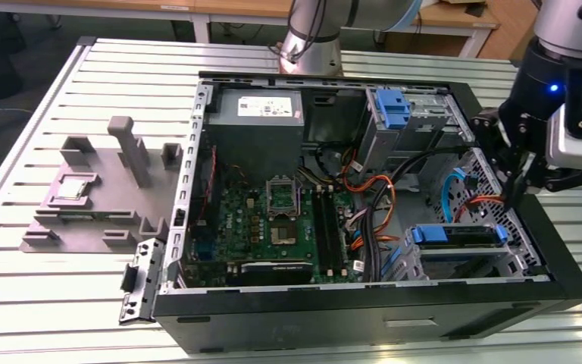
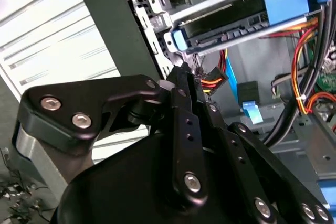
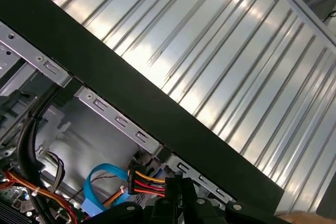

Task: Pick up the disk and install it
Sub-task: 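Insert the first disk wire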

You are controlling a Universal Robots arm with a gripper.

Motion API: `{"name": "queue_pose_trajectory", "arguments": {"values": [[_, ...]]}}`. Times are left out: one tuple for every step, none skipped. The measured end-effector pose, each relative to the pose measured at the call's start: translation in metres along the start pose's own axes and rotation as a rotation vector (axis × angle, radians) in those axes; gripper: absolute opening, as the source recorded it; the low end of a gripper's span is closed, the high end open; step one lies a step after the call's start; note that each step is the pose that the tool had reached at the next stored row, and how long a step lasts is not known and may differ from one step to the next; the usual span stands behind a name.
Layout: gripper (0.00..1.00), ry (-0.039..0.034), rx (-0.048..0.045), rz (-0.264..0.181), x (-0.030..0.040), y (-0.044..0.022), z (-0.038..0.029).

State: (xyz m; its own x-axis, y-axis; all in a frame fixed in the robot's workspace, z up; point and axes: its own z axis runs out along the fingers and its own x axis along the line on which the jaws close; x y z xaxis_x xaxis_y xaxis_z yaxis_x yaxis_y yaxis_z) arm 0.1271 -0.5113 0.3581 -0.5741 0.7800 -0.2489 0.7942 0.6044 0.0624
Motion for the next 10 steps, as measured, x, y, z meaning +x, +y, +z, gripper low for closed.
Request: {"name": "queue_pose_trajectory", "arguments": {"values": [[0.16, 0.0059, -0.0019, 0.006, 0.0001, 0.0, 0.0], [0.16, 0.0118, -0.004, 0.013, 0.0001, -0.0001, 0.0], [0.16, 0.018, -0.006, 0.019, 0.0002, -0.0002, -0.0001], [0.16, 0.0238, -0.0079, 0.026, 0.0002, -0.0002, -0.0001], [0.16, 0.0293, -0.0097, 0.033, 0.0002, -0.0003, -0.0001], [0.16, 0.0342, -0.0109, 0.041, 0.0003, -0.0004, -0.0002], [0.16, 0.0386, -0.0119, 0.048, 0.0003, -0.0004, -0.0002], [0.16, 0.0421, -0.0125, 0.056, 0.0004, -0.0005, -0.0002], [0.16, 0.0449, -0.0125, 0.064, 0.0004, -0.0005, -0.0002], [0.16, 0.0471, -0.0123, 0.071, 0.0004, -0.0005, -0.0002]]}}
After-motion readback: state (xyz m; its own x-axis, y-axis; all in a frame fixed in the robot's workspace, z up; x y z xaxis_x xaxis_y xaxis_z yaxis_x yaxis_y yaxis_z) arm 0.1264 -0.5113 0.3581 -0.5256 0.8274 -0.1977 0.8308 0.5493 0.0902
